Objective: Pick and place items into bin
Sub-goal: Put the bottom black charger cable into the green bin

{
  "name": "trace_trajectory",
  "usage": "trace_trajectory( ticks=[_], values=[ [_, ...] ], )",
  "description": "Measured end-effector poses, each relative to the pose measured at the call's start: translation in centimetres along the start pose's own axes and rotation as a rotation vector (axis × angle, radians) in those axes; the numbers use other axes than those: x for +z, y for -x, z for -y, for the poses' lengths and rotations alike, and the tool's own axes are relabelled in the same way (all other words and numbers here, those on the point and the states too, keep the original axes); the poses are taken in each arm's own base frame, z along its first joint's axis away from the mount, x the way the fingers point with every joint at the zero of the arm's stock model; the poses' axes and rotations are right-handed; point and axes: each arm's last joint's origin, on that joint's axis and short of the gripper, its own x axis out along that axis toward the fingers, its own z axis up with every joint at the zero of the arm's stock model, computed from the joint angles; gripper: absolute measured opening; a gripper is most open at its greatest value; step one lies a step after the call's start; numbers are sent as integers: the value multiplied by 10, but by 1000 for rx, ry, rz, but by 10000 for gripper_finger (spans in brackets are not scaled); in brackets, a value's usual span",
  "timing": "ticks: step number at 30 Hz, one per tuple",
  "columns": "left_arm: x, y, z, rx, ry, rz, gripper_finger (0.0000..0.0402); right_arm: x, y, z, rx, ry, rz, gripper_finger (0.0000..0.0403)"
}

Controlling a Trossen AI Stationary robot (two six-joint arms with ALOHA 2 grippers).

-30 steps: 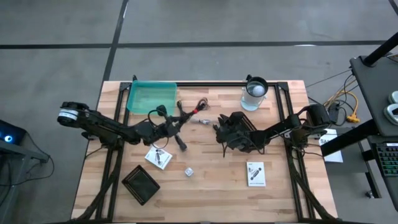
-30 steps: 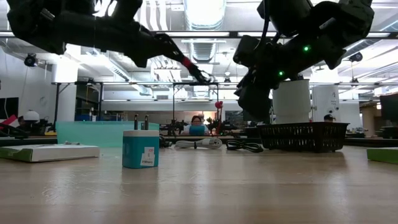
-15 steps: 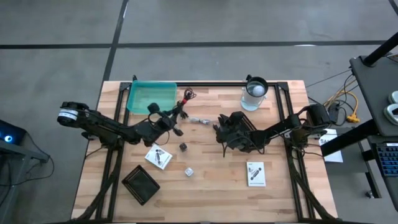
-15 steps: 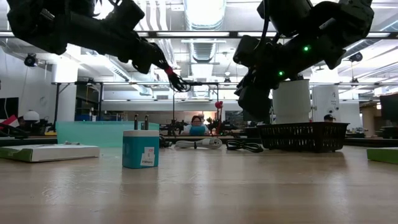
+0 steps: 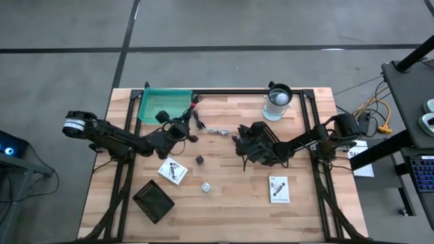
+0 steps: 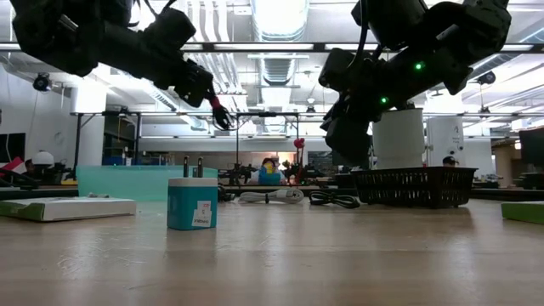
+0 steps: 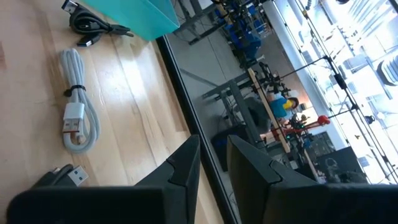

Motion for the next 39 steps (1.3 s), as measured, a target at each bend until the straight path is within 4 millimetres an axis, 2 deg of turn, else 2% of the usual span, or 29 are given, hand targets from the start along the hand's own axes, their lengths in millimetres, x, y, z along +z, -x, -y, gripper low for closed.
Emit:
trace_trajectory(
  ticks=[31, 39],
  values=[
    [-26, -25, -13, 159, -56, -126, 10, 0, 0, 0, 2, -1, 1, 63],
    [-31, -33, -16, 193, -23, -149, 10, 0, 0, 0, 2, -1, 1, 61]
  ],
)
